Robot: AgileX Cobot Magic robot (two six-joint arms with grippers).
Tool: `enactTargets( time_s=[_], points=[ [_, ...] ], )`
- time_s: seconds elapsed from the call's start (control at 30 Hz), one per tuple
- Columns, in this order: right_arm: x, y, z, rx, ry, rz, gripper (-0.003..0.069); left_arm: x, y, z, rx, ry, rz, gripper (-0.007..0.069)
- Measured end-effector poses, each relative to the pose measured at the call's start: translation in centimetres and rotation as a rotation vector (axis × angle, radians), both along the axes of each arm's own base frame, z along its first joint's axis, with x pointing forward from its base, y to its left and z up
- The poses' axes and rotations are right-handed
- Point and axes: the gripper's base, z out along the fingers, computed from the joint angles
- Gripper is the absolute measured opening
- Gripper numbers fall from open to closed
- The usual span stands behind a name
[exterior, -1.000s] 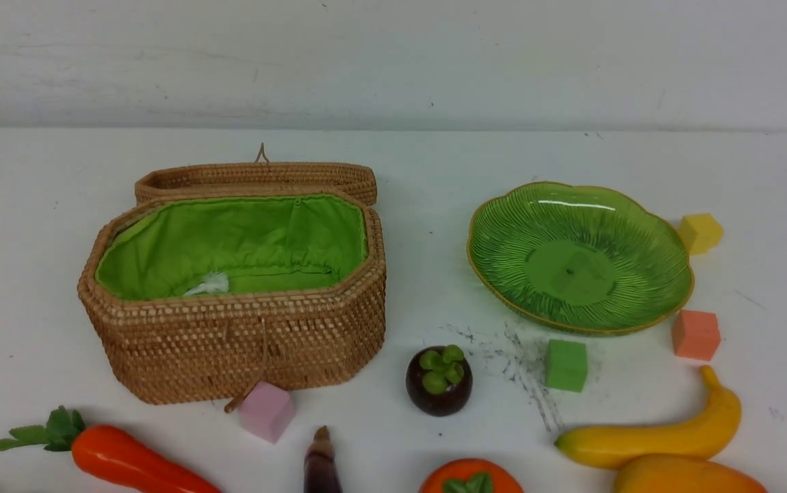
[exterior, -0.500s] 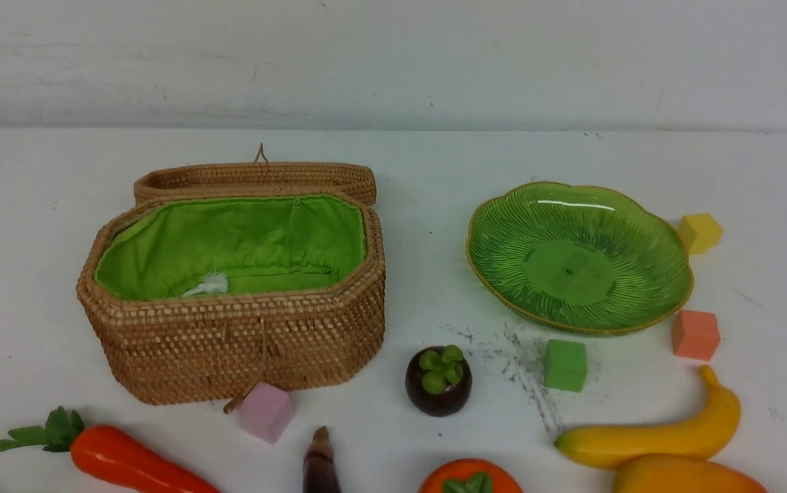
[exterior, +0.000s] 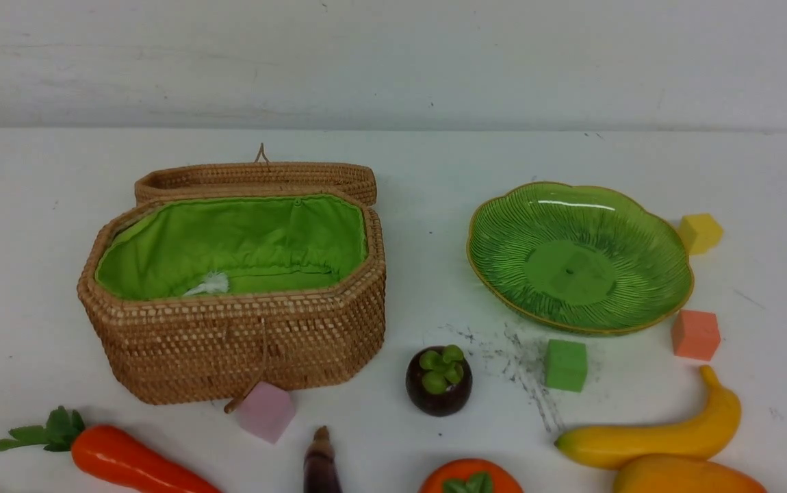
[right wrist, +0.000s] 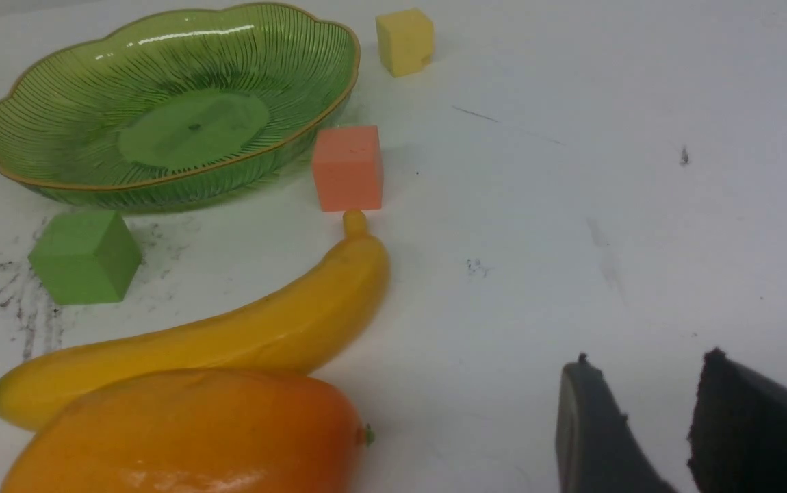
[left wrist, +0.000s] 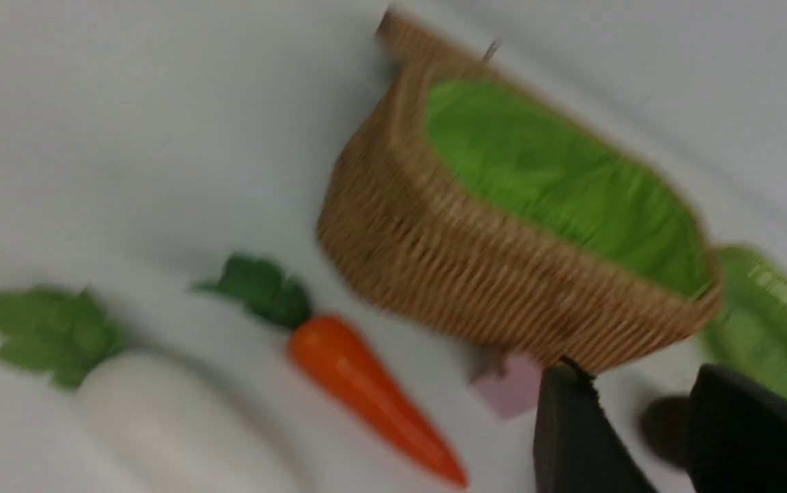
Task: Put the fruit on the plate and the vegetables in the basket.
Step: Take a daikon with your left arm and place it on the basket on the left.
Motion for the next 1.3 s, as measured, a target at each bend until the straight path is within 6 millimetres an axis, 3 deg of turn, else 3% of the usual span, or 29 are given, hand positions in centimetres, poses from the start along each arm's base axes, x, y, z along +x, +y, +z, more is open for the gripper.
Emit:
enactTargets(
  time_s=[0.27,0.4,0.57,0.83,1.0,1.2,1.3],
  points=[
    [0.0,0.0,0.0,0.0,0.0,0.0,0.0243,1.3,0.2,-2.2,-0.024,0.273,0.031,0.0239],
    [0.0,0.0,0.0,0.0,0.0,0.0,0.0243,1.6,1.0,-2.8,-0.121,0.359,0.228,0.0239],
    [0.0,0.0,0.0,0.0,0.0,0.0,0.0243,1.9,2.2,-3.3,-0.122,0.425,0.415,0.0239],
    [0.0,0.0,0.0,0.0,0.0,0.0,0.0243,3.4,2.2,-4.5,-0.1,0.601,0.416,0.0248],
    [0.0,0.0,0.0,0.0,0.0,0.0,0.0243,4.6,2.0,-5.3,-0.086,0.689,0.369,0.0284],
    [0.0,0.0,0.0,0.0,0.0,0.0,0.0243,5.2,1.9,-5.5,-0.087,0.679,0.355,0.0346],
    [0.0,0.0,0.0,0.0,0.0,0.0,0.0243,5.5,1.8,-5.3,-0.1,0.639,0.343,0.0441]
  ],
)
